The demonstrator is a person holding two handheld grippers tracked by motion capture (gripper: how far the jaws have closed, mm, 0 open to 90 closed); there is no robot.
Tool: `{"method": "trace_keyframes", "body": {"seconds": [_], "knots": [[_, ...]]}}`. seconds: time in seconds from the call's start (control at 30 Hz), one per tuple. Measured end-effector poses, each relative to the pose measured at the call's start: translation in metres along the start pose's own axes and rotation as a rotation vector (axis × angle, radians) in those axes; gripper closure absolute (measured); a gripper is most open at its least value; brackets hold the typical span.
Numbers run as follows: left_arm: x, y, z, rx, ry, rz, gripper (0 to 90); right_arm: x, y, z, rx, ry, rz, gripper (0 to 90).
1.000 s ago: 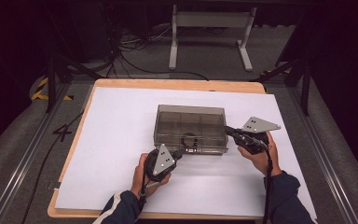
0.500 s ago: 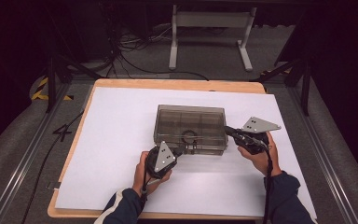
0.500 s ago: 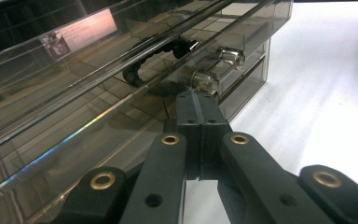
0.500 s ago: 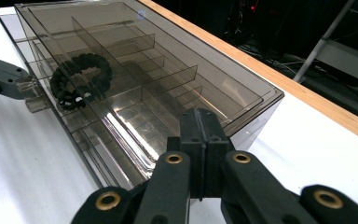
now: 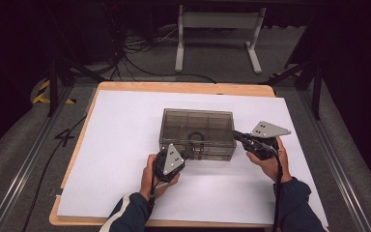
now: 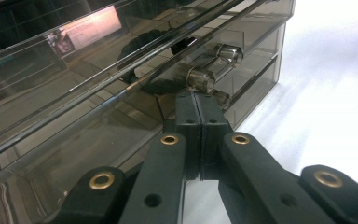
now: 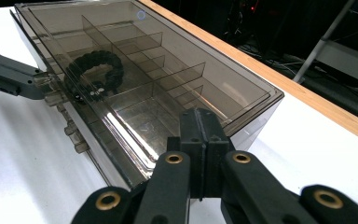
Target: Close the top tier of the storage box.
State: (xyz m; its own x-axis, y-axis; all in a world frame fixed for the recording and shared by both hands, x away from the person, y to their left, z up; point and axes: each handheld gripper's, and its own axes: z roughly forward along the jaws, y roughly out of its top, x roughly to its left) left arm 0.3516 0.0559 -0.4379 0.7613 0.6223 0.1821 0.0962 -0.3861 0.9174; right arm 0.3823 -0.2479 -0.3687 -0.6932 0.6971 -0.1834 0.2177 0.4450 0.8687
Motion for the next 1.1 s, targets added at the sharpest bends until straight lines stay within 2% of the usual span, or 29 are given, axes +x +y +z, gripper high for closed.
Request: {"method": "trace_keyframes", "body": {"seconds": [0.33,0.73,0.97,1.1], "knots": [[0.0038,0.0010,0.0039,0.005,0.004,-0.014,88.9,0.0001,-0.0001,0.0000,-0.001,-0.001,-0.001,90.0],[0.0029,0.0025,0.0072,0.022,0.002,0.016,89.5,0.0002,-0.0002,-0.0001,-0.002,0.000,-0.001,90.0],[0.0032,0.0021,0.0068,0.020,0.000,0.008,89.5,0.0009,-0.0001,-0.0001,-0.002,-0.002,0.000,90.0],[0.0039,0.0019,0.0059,0.023,-0.001,0.003,89.4,0.0032,-0.0001,-0.0002,0.000,-0.019,-0.016,90.0]]}}
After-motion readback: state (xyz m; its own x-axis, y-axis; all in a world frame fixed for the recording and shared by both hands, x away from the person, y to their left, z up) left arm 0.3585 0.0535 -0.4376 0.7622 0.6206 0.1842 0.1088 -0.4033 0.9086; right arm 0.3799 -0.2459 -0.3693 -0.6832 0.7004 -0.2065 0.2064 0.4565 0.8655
